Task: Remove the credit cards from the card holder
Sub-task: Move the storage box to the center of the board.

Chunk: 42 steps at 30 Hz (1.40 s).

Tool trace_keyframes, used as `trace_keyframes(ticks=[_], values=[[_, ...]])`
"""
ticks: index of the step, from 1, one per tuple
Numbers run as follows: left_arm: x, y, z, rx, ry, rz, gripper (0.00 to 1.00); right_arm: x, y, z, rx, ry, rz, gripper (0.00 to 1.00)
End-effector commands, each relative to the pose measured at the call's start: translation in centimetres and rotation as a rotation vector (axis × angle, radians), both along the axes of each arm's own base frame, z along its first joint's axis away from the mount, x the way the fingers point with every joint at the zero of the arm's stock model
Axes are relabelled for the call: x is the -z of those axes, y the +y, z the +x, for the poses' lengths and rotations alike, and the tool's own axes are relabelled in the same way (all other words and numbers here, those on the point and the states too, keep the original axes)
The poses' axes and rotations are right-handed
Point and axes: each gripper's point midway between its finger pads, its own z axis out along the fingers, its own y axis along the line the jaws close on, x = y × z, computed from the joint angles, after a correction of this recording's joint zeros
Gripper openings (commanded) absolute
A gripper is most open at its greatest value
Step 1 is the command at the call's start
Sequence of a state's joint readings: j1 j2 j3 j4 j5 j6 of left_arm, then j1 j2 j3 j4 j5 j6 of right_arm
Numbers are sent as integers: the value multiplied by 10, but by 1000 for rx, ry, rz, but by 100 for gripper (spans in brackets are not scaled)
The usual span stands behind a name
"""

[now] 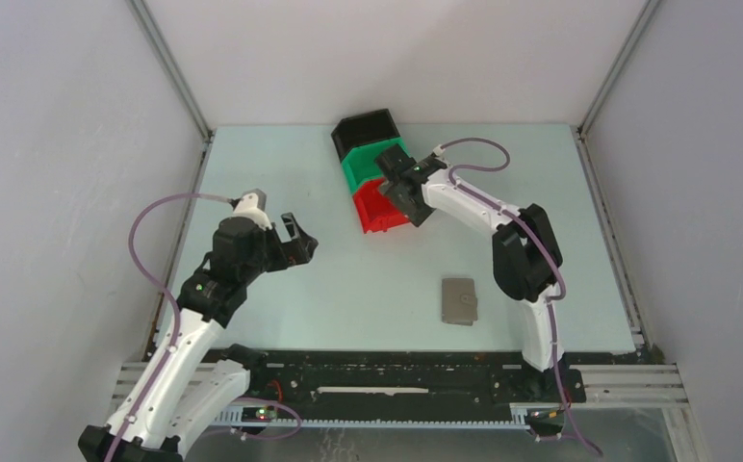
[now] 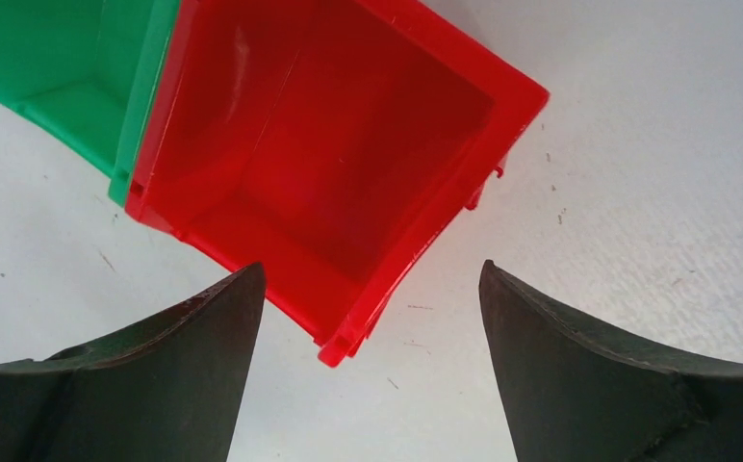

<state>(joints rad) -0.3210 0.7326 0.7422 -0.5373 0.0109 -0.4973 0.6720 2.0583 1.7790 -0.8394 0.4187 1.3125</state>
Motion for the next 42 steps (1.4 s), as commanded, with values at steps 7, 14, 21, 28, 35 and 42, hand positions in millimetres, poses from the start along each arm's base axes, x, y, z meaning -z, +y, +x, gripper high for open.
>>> trace_keyframes(ticks=[7, 14, 21, 28, 35, 42], values=[[-8, 1, 0, 2, -28, 3, 100, 20, 8, 14, -23, 53, 2, 82], [-5, 0, 1, 0, -18, 4, 100, 27, -10, 6, -151, 37, -51, 69], [-4, -1, 3, -1, -11, 2, 100, 31, -46, -2, -327, 18, -60, 55], [-5, -3, 4, 4, -8, -10, 100, 22, -51, -4, -655, -55, -100, 47], [-8, -5, 5, 8, -10, -20, 100, 14, -47, 10, -870, -148, -135, 45], [-14, -6, 3, 20, -20, -17, 100, -1, -107, 63, -738, -167, -177, 55]])
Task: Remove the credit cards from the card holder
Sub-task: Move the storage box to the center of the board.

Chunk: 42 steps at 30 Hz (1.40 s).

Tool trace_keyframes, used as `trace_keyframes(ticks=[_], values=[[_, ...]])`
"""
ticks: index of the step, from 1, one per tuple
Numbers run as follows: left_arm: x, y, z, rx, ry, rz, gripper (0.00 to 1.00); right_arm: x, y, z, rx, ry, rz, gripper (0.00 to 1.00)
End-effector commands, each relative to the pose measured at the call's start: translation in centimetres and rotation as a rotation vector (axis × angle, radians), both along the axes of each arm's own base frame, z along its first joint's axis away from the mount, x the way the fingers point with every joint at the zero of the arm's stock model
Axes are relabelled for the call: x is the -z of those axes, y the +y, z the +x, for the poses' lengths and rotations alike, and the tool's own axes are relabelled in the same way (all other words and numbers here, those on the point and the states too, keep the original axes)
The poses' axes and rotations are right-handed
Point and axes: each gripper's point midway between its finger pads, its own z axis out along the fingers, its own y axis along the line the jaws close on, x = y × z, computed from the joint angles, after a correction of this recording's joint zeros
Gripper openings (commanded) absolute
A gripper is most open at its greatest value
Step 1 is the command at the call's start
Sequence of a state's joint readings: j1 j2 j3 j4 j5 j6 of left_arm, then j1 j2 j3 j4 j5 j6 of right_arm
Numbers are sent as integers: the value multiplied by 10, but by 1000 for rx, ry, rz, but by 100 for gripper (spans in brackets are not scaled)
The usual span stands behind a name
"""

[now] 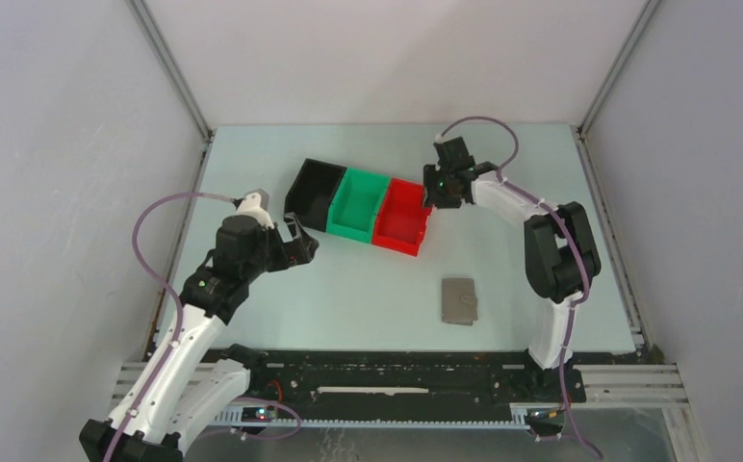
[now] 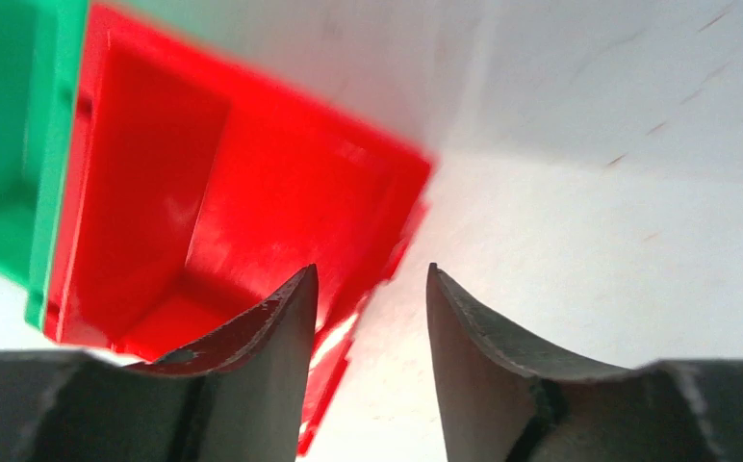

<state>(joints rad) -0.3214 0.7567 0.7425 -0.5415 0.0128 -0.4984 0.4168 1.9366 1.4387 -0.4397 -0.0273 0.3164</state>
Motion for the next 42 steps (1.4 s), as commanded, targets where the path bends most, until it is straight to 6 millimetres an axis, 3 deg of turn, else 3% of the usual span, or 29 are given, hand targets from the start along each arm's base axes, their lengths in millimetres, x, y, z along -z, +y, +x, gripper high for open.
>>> trace_keyframes(ticks=[1, 5, 9, 12, 15, 20, 27, 33, 38, 42], values=[[-21, -5, 2, 20, -46, -23, 100, -38, -42, 53, 81, -116, 27, 58], [-20, -9, 3, 38, -33, -30, 100, -60, -47, 48, 114, -124, 65, 70], [-18, -21, 5, 91, -9, -47, 100, -90, -46, 18, 145, -155, 39, 78], [-16, -32, 5, 143, 9, -46, 100, -98, -54, -16, 184, -169, -11, 81], [-13, -51, 5, 209, 23, -47, 100, -90, -69, -56, 228, -149, -32, 82], [2, -100, 12, 327, 70, -76, 100, -64, -102, -124, 312, -63, -30, 84], [17, -170, 24, 420, 129, -214, 99, -34, -118, -191, 388, 32, 92, 83], [43, -199, 47, 448, 217, -201, 99, -21, -125, -216, 446, 60, 153, 82], [56, -225, 84, 462, 233, -169, 99, -18, -127, -224, 470, 59, 174, 82], [54, -248, 115, 480, 216, -168, 99, -12, -118, -227, 450, 79, 218, 82]])
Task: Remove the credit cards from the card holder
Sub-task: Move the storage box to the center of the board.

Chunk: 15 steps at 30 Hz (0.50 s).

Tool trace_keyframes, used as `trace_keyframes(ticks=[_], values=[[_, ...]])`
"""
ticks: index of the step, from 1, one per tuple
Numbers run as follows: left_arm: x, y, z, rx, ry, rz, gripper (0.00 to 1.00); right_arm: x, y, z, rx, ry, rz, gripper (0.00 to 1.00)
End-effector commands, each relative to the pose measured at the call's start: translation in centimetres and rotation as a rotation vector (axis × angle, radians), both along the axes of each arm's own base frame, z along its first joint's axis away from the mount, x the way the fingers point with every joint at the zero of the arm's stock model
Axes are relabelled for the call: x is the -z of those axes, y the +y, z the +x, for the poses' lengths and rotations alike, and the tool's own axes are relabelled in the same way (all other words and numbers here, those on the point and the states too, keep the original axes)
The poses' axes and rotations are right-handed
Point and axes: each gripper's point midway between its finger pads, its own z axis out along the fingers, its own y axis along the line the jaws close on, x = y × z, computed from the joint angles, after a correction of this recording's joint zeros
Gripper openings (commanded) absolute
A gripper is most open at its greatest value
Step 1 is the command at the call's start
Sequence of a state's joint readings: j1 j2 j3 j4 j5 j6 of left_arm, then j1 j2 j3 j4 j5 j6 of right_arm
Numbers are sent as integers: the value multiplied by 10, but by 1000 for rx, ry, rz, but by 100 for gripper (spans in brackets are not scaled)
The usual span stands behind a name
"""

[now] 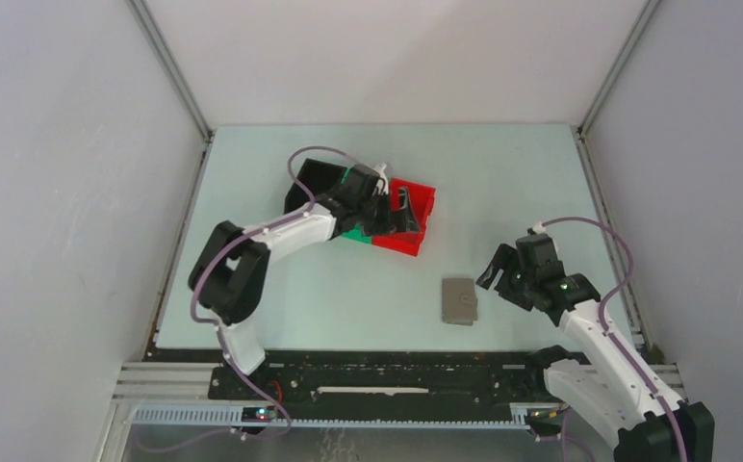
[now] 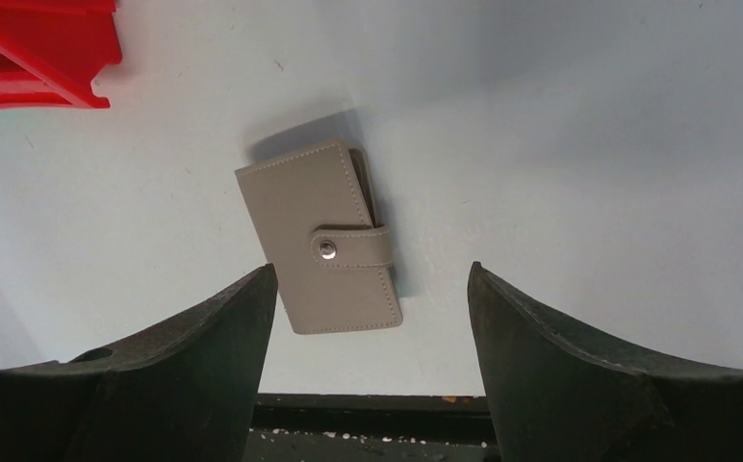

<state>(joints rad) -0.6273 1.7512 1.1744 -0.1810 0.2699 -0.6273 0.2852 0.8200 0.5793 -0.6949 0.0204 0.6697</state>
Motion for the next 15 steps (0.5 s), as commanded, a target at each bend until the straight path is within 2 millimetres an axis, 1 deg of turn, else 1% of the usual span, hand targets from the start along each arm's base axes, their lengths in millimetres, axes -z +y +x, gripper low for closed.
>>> trace_keyframes(ticks=[1, 3, 4, 5, 8, 9, 15], values=[[-31, -34, 41, 40, -89, -57, 99, 5, 11, -2, 2, 15, 71, 82], [-34, -42, 52, 51, -101, -53, 99, 9, 15, -2, -5, 21, 94, 81], [-41, -46, 58, 53, -117, -57, 99, 11, 17, -2, -6, 24, 102, 81], [-40, -47, 61, 56, -119, -51, 99, 12, 19, -1, -7, 23, 108, 81], [-52, -56, 73, 71, -148, -56, 99, 15, 24, 3, -12, 23, 112, 81], [-45, -57, 76, 77, -132, -38, 99, 15, 26, 5, -13, 22, 118, 81], [-41, -78, 92, 116, -103, -45, 98, 17, 36, 8, -23, 32, 134, 81]])
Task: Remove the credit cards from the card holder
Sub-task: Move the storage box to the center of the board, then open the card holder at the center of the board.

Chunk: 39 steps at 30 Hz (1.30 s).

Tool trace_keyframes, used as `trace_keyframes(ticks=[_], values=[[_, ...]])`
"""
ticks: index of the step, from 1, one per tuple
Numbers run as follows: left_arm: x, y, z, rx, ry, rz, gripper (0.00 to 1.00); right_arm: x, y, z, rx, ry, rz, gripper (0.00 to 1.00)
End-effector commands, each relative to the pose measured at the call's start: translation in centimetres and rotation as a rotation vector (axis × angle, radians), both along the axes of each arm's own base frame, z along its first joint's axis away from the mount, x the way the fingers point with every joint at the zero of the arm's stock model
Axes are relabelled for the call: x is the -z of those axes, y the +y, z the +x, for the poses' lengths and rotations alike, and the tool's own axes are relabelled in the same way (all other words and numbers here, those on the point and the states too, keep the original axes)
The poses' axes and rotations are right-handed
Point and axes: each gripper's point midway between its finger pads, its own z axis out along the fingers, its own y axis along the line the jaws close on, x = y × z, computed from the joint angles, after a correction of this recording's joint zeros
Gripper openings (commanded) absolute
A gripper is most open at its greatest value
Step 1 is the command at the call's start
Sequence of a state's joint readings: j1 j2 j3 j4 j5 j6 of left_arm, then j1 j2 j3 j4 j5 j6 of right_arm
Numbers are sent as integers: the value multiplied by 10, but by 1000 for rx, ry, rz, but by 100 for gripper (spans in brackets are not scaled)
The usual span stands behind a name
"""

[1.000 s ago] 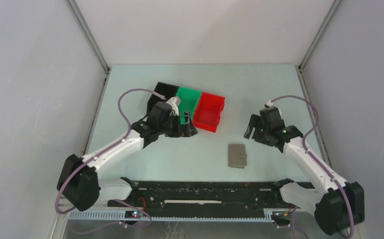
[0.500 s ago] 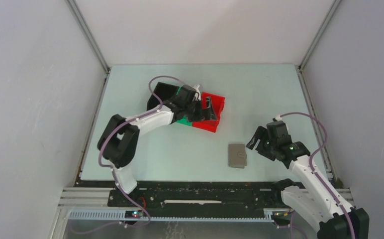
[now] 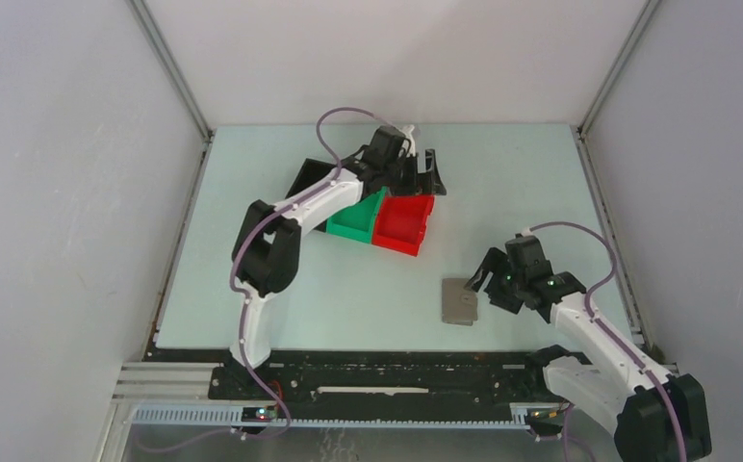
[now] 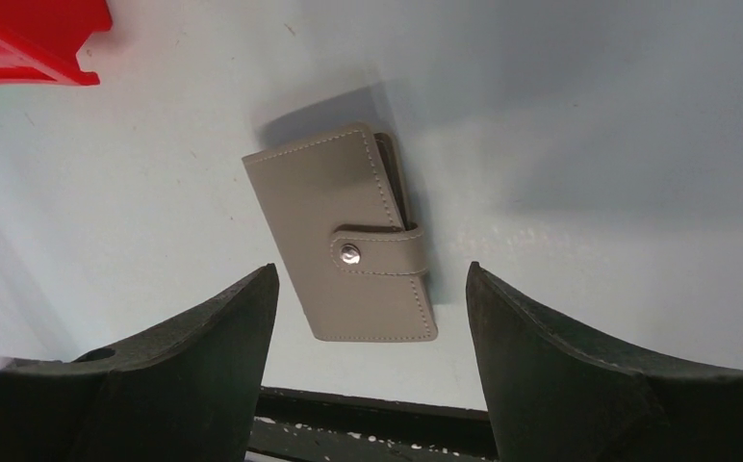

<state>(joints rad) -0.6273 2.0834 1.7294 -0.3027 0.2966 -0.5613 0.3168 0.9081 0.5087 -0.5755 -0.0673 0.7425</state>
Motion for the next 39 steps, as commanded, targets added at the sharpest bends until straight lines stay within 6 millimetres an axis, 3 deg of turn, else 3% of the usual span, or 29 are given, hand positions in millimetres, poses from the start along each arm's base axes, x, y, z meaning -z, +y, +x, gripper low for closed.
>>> trace_keyframes(ticks=[1, 8, 10, 17, 21, 22, 24, 25, 27, 30, 31, 32, 33, 39], values=[[-1, -14, 8, 51, 7, 6, 98, -8, 12, 10, 3, -39, 38, 81], [4, -27, 49, 20, -8, 30, 98, -10, 14, 0, 3, -31, 28, 81], [-4, -31, 63, 6, -24, 0, 98, -11, 14, -3, 8, -30, 26, 80], [-10, -28, 101, -53, -65, -52, 99, -15, 13, -11, 17, -36, 25, 80], [-40, -16, 104, -59, -146, -36, 99, -15, 19, -8, -6, -50, 27, 80], [-61, -13, 101, -56, -180, -43, 98, -14, 22, -7, -23, -52, 24, 81], [-82, -7, 90, -34, -211, -43, 98, -6, 25, -3, -38, -48, -10, 83], [-108, 0, 79, -28, -245, -51, 98, -1, 27, -3, -53, -31, -24, 85], [-135, 17, 60, -29, -282, -40, 99, 9, 32, -2, -72, 7, -49, 86], [-151, 47, 25, -45, -306, -12, 99, 18, 39, 2, -104, 45, -90, 84], [-136, 59, 13, -65, -282, 18, 99, 20, 38, 5, -103, 43, -117, 83], [-151, 67, 3, -77, -311, 2, 99, 21, 39, 6, -109, 47, -136, 81], [-136, 77, -10, -87, -281, 17, 99, 21, 36, 8, -104, 42, -168, 79], [-106, 114, -65, -132, -203, 33, 99, 26, 31, 20, -99, 4, -277, 57]])
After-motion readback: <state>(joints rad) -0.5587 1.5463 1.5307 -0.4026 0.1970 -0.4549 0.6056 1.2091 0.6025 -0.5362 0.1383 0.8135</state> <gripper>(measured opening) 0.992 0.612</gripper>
